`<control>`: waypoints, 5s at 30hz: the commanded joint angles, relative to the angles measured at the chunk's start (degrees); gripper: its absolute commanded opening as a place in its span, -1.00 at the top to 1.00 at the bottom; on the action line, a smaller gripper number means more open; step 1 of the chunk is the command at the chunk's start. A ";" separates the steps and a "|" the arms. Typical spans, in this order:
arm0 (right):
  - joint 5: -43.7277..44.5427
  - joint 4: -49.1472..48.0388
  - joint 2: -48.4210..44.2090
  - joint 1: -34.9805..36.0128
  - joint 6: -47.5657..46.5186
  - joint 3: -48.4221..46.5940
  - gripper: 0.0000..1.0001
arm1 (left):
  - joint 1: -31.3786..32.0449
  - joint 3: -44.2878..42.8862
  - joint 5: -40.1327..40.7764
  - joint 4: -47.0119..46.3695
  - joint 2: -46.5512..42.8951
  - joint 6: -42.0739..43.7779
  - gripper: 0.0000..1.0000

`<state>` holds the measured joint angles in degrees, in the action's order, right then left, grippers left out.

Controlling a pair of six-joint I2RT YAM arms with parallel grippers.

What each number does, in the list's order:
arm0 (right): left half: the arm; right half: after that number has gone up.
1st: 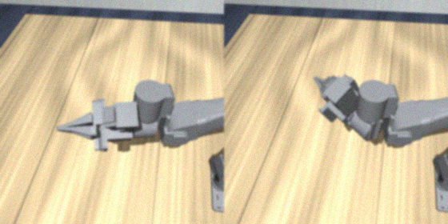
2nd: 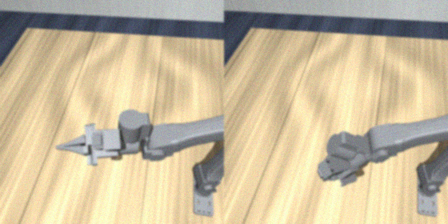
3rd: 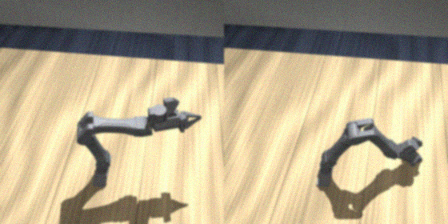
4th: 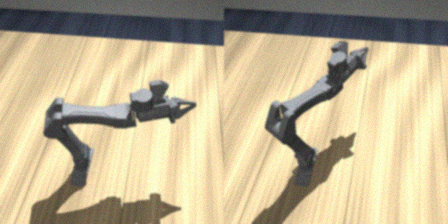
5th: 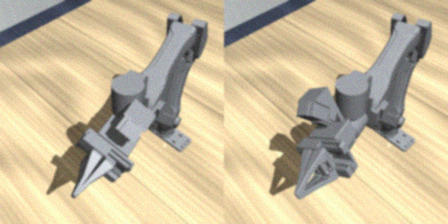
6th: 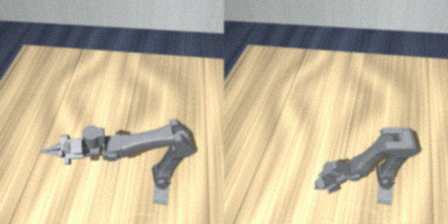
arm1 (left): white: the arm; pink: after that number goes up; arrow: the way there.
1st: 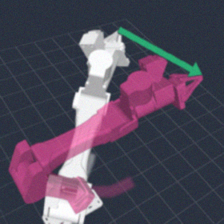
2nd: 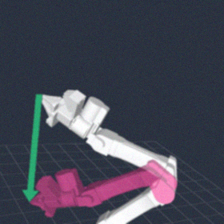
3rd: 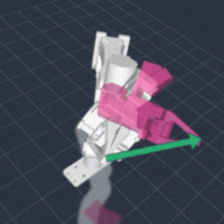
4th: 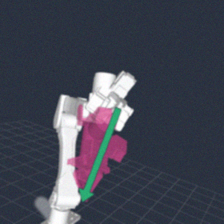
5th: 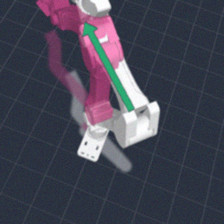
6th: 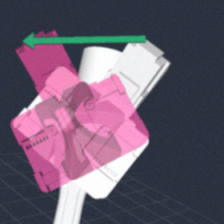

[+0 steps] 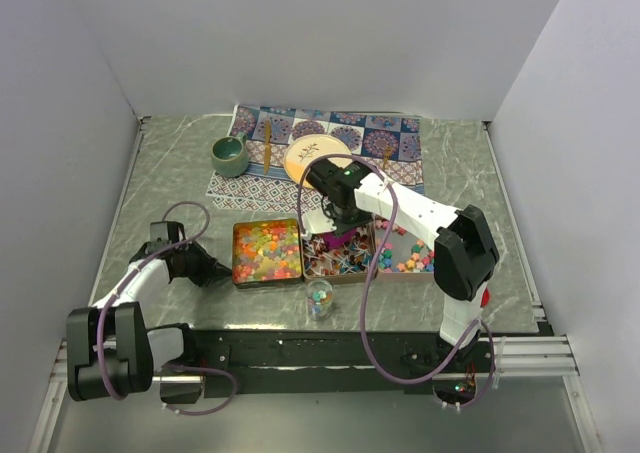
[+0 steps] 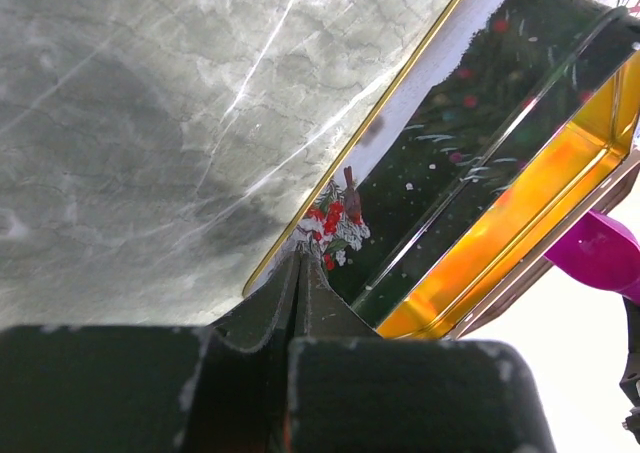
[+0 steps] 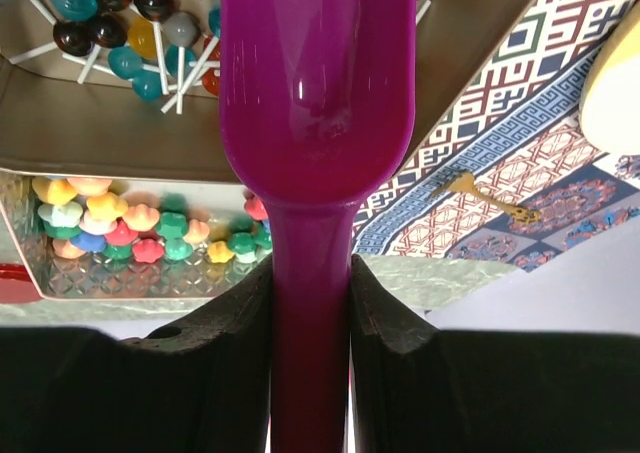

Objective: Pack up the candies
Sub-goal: Scoop the fake candies from the storage box, then place the fake candies in the packing bottle.

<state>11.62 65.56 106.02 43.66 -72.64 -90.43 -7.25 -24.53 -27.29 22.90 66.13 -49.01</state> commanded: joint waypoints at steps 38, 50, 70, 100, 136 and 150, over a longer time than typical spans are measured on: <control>-15.03 -13.45 -4.97 4.95 -21.85 12.75 1.00 | -2.77 -0.07 -2.86 -3.21 -2.23 -0.12 0.98; -28.57 -10.63 -2.75 0.64 -21.49 15.28 1.00 | -6.11 -2.44 -2.68 -4.53 -0.30 1.02 0.98; -47.11 -3.33 -3.09 -11.40 -16.74 11.06 1.00 | -11.91 -4.73 -7.77 -7.42 0.49 10.16 0.98; -46.62 -1.24 -27.78 -21.95 1.11 12.65 1.00 | -23.43 -19.24 -18.50 -5.23 -7.06 24.67 -0.54; -12.42 11.17 -33.51 10.48 5.85 13.70 1.00 | -23.34 -14.84 -21.75 -11.38 -10.05 16.23 -0.43; -2.92 13.01 -30.43 14.79 8.48 9.75 1.00 | -23.34 -15.10 -23.16 -13.58 -9.44 13.24 -0.43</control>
<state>4.01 76.53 75.50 57.95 -64.93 -77.49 -30.30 -39.51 -48.66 12.21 57.45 -34.20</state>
